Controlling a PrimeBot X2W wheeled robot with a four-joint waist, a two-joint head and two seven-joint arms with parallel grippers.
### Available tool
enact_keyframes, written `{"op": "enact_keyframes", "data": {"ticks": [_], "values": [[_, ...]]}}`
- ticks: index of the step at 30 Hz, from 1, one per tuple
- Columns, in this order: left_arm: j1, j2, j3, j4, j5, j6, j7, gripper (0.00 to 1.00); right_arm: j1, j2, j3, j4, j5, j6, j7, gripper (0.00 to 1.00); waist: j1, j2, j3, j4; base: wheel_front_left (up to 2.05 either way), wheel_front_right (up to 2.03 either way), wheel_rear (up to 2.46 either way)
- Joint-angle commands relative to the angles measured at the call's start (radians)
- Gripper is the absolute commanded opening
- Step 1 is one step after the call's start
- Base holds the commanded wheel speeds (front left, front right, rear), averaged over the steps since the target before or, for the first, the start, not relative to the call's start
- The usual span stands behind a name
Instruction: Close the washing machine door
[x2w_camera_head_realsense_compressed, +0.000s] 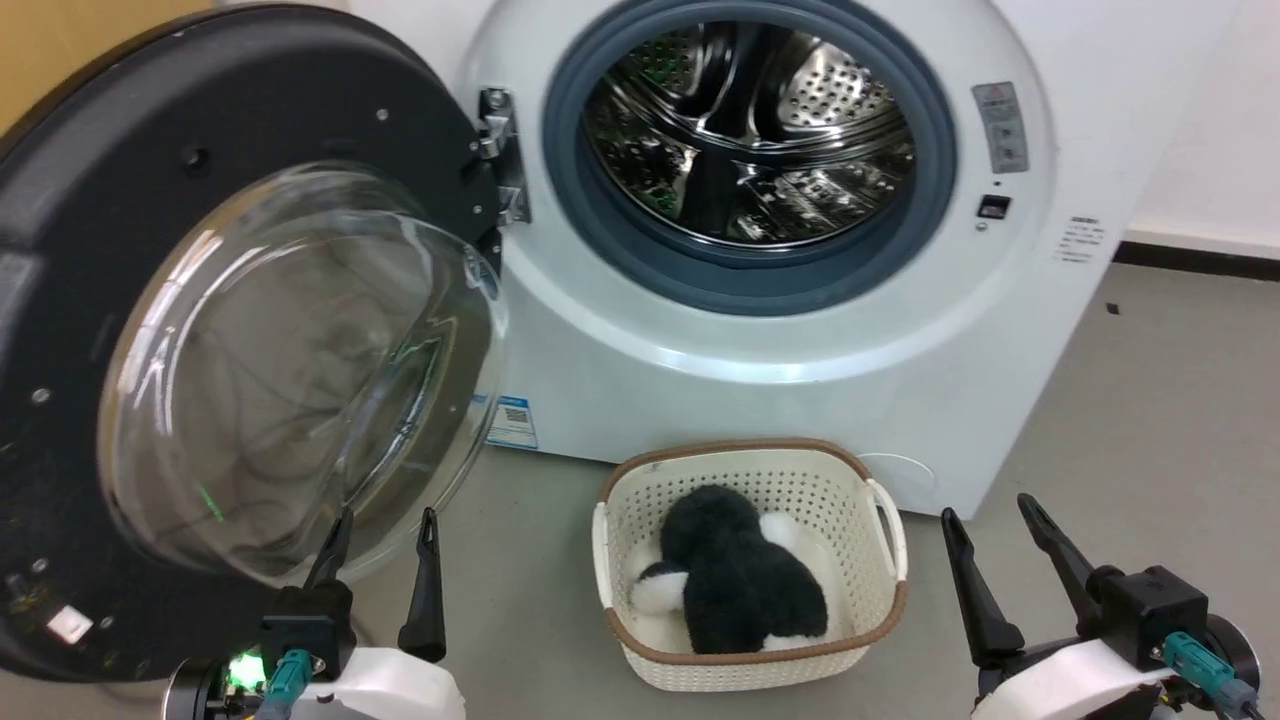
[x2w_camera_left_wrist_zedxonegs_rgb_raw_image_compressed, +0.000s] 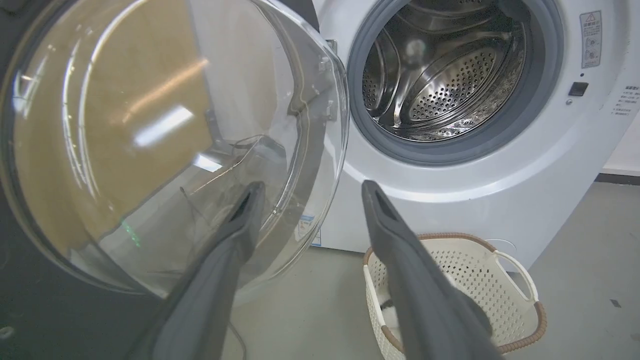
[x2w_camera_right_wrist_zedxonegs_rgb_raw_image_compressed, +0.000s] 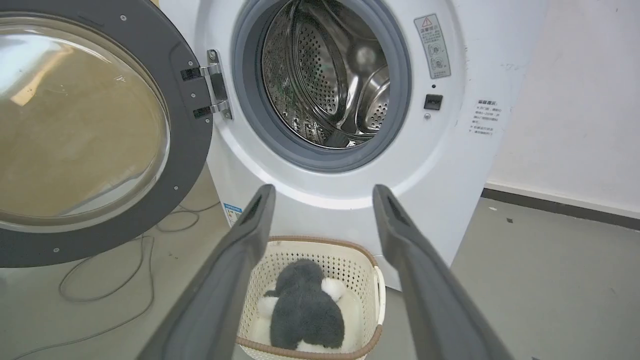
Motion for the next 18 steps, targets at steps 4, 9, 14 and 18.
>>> {"op": "enact_keyframes", "data": {"ticks": [4,9,14,18], "values": [[0.014,0.001,-0.004,0.005,-0.002,0.008,-0.015,1.0,0.015,-0.002,0.004,0.006,0.013,0.0,-0.018,1.0,0.0,0.0,-0.005,0.028,0.0,0.0,0.0],[0.018,0.002,-0.005,0.008,-0.004,0.012,-0.025,1.0,0.02,-0.002,0.009,0.011,0.024,0.0,-0.029,1.0,0.0,0.0,-0.009,0.058,0.0,0.0,0.0],[0.023,0.002,-0.003,0.003,-0.008,0.019,-0.036,1.0,0.018,-0.003,0.019,0.015,0.034,0.0,-0.038,1.0,0.0,0.0,-0.006,0.082,0.0,0.0,0.0],[0.029,0.002,0.0,-0.002,-0.012,0.027,-0.044,1.0,0.012,-0.009,0.029,0.02,0.044,0.0,-0.041,1.0,0.0,0.0,-0.001,0.101,0.0,0.0,0.0]]}}
